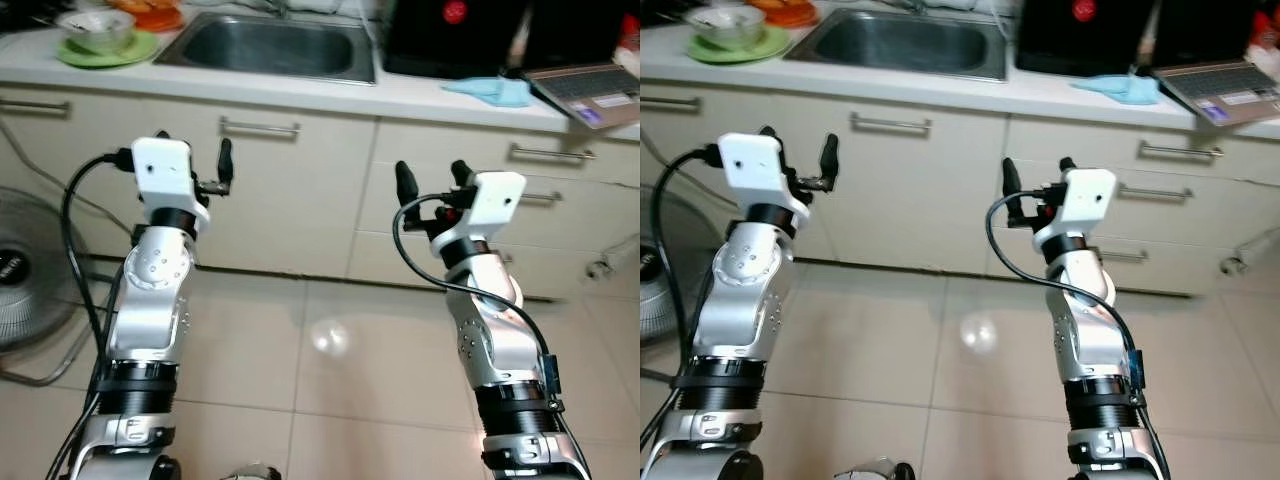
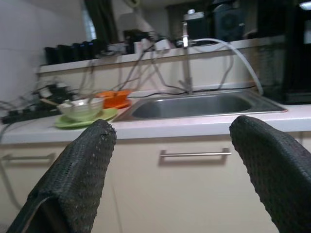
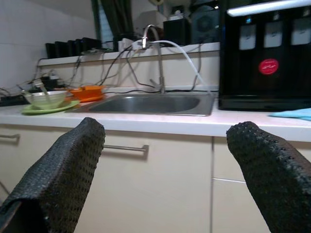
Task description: Kitchen organization
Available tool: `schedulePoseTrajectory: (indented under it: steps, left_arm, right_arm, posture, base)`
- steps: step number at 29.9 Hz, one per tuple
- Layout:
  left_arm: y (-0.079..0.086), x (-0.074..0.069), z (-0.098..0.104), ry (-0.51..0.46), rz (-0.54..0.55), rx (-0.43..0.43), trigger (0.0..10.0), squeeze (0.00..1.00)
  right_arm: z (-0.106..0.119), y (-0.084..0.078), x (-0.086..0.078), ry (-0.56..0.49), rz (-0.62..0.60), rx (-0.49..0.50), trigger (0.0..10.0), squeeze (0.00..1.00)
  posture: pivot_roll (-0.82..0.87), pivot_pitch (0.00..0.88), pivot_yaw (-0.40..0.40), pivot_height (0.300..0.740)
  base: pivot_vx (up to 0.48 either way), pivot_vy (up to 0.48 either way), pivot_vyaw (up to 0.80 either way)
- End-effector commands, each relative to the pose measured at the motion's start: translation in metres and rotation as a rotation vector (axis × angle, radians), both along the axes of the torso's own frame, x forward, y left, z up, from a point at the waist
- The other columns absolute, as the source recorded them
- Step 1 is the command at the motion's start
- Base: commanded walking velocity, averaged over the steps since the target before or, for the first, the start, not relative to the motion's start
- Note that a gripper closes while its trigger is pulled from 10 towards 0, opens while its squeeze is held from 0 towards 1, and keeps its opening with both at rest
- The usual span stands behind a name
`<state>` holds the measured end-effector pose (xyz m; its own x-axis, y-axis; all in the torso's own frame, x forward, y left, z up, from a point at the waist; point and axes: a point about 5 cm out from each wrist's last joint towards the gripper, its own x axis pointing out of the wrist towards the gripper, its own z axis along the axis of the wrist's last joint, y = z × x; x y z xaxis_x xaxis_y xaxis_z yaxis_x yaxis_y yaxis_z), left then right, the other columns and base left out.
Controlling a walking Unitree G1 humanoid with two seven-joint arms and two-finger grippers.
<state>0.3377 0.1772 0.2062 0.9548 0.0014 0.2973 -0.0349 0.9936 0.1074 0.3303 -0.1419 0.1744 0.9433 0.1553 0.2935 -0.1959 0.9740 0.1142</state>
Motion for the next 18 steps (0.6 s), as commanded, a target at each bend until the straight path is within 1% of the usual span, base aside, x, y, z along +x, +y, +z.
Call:
schedulePoseTrajectory:
  steps: [1,18]
  left_arm:
    - [-0.0049,0.0013,0.0036,-0.005,-0.016,0.005,10.0,0.00]
    - [-0.0032,0.0007,0.0050,-0.009,-0.011,0.004,10.0,0.00]
  right_arm:
    - [0.0040,-0.0048,-0.0004,-0.017,-0.018,0.012,10.0,0.00]
    - [0.0043,-0.0040,0.0007,-0.013,-0.016,0.016,10.0,0.00]
  posture:
    - [0.02,0.084,-0.011,0.740]
    - [0.02,0.091,-0.014,0.740]
  base:
    - [0.424,0.000,0.00]
    - [0.423,0.000,0.00]
